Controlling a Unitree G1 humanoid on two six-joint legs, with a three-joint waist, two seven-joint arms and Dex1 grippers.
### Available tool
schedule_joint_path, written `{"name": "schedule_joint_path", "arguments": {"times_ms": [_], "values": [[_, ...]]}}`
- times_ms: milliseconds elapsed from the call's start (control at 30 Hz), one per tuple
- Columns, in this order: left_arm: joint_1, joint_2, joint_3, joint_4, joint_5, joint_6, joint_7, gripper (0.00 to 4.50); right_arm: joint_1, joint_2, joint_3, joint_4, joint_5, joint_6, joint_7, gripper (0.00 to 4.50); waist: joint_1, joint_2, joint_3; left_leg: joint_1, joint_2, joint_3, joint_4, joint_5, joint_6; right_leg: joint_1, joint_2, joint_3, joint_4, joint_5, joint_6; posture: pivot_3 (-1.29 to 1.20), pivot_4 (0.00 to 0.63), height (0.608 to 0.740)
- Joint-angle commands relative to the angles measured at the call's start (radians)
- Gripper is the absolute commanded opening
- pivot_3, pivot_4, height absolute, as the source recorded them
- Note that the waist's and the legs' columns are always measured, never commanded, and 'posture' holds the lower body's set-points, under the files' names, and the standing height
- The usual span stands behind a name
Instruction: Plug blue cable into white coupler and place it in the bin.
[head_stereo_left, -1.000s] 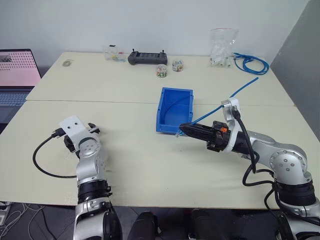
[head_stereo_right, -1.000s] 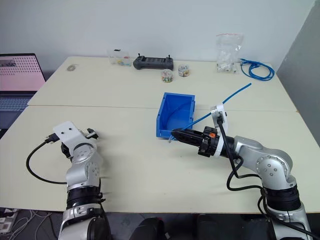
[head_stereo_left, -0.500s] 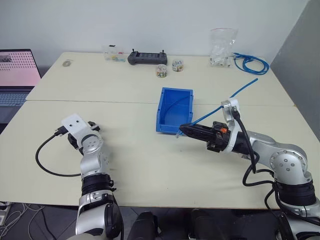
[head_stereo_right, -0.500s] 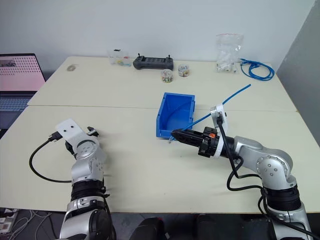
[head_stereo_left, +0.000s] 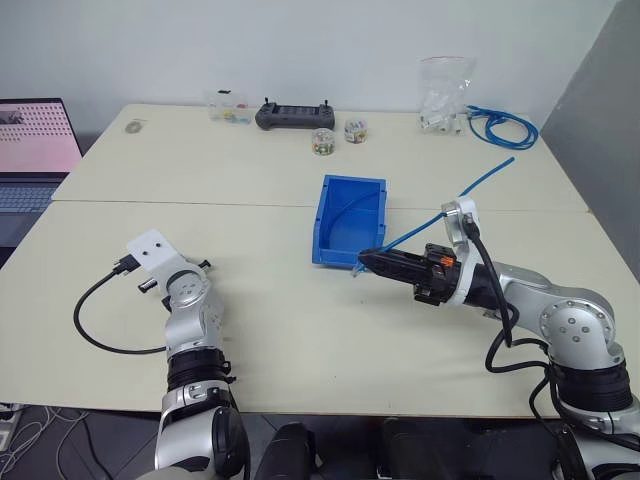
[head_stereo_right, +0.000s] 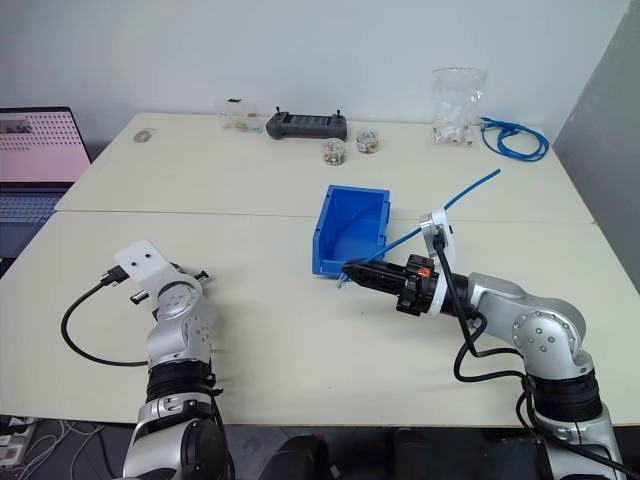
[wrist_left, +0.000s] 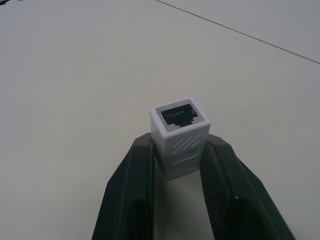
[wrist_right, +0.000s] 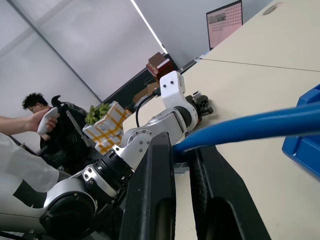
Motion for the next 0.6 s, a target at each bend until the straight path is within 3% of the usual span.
{"name": "schedule_joint_path", "arguments": {"times_ms": [33, 167, 333, 467, 600], "values": [[0.048, -0.003, -0.007, -0.091, -0.021, 0.062, -0.039, 0.94, -0.015, -0.005, -0.024, -0.025, 0.002, -0.005, 0.012, 0.11, -0.001, 0.000, 0.000, 0.000, 0.000, 0.000, 0.000, 0.000, 0.000, 0.000, 0.000, 0.000, 0.000, 0.000, 0.000, 0.00, 0.150, 0.740], [0.187, 0.001, -0.048, -0.296, -0.088, 0.196, -0.187, 0.94, 0.003, -0.004, -0.027, -0.041, -0.002, -0.011, 0.000, 0.11, -0.004, 0.000, 0.000, 0.001, 0.000, 0.002, 0.000, 0.000, 0.000, 0.000, 0.000, 0.001, 0.001, 0.000, 0.000, 0.00, 0.150, 0.740], [0.339, 0.096, -0.169, -0.519, -0.201, 0.376, -0.483, 0.93, 0.044, -0.007, -0.037, -0.078, -0.011, -0.019, -0.026, 0.11, -0.003, 0.001, 0.000, 0.001, 0.000, 0.001, 0.000, 0.000, 0.000, 0.000, 0.000, 0.001, 0.001, 0.000, 0.000, 0.00, 0.150, 0.740], [0.354, 0.281, -0.314, -0.593, -0.332, 0.531, -0.859, 0.93, 0.093, -0.026, -0.037, -0.136, -0.040, -0.026, -0.035, 0.11, 0.005, 0.001, 0.000, 0.002, 0.000, -0.001, 0.000, 0.000, 0.000, 0.001, 0.000, 0.000, 0.001, -0.003, 0.004, 0.00, 0.150, 0.740], [0.265, 0.457, -0.486, -0.562, -0.307, 0.465, -1.186, 0.93, 0.147, -0.038, -0.025, -0.185, -0.092, -0.049, -0.036, 0.11, 0.005, 0.001, 0.000, 0.002, -0.002, 0.000, -0.001, 0.000, 0.000, 0.002, 0.000, 0.000, -0.001, -0.003, 0.004, 0.00, 0.150, 0.740]]}}
